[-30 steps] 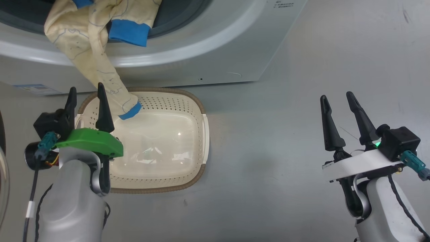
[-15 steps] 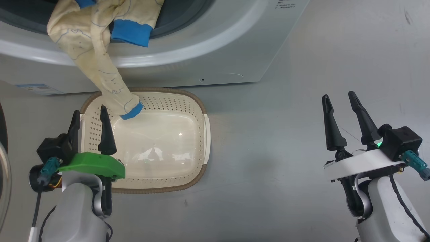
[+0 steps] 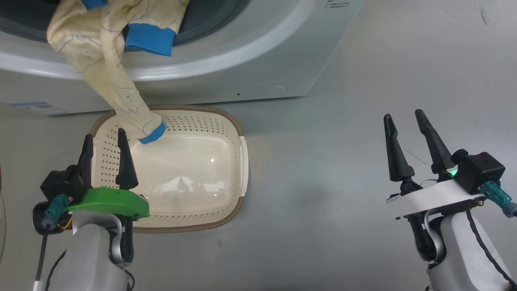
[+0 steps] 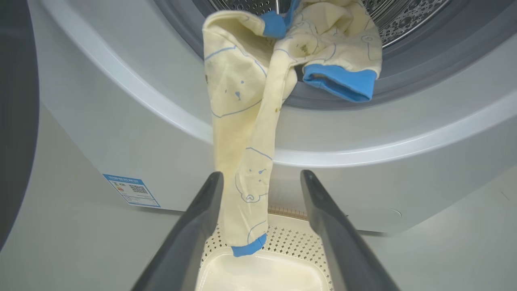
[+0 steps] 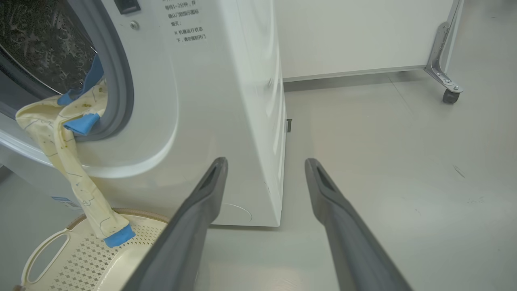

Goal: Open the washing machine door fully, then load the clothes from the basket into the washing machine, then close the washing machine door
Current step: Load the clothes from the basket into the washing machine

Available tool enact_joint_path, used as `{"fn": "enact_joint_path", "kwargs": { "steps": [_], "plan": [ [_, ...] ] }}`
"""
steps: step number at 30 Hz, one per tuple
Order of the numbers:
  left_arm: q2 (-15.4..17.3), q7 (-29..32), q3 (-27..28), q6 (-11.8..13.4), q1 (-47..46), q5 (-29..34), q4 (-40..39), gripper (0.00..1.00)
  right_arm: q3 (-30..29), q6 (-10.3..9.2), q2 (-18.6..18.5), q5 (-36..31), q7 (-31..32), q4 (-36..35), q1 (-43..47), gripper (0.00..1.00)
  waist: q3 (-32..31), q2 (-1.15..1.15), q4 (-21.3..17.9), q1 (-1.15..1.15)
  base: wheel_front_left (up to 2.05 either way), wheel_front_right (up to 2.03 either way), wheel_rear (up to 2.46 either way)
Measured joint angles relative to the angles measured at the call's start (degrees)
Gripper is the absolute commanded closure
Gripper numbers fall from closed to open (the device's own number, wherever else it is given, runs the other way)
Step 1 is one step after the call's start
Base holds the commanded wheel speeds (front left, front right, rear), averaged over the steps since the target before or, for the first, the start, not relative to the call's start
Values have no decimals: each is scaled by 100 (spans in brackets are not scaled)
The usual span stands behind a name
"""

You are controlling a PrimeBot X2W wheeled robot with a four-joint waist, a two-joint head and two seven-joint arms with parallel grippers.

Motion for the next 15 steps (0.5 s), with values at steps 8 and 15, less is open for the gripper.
{"fn": "enact_joint_path", "kwargs": {
  "steps": [8, 15],
  "plan": [
    [3, 0, 63, -40, -251, -8, 33, 0, 100, 0, -1, -1, 0, -63, -7, 0, 252, 0, -103, 0, 0, 0, 0],
    [140, -1, 162, -81, -682, 1, 183, 0, 113, 0, 0, -1, 0, -103, -24, 0, 478, 0, -248, 0, 0, 0, 0]
  ]
}}
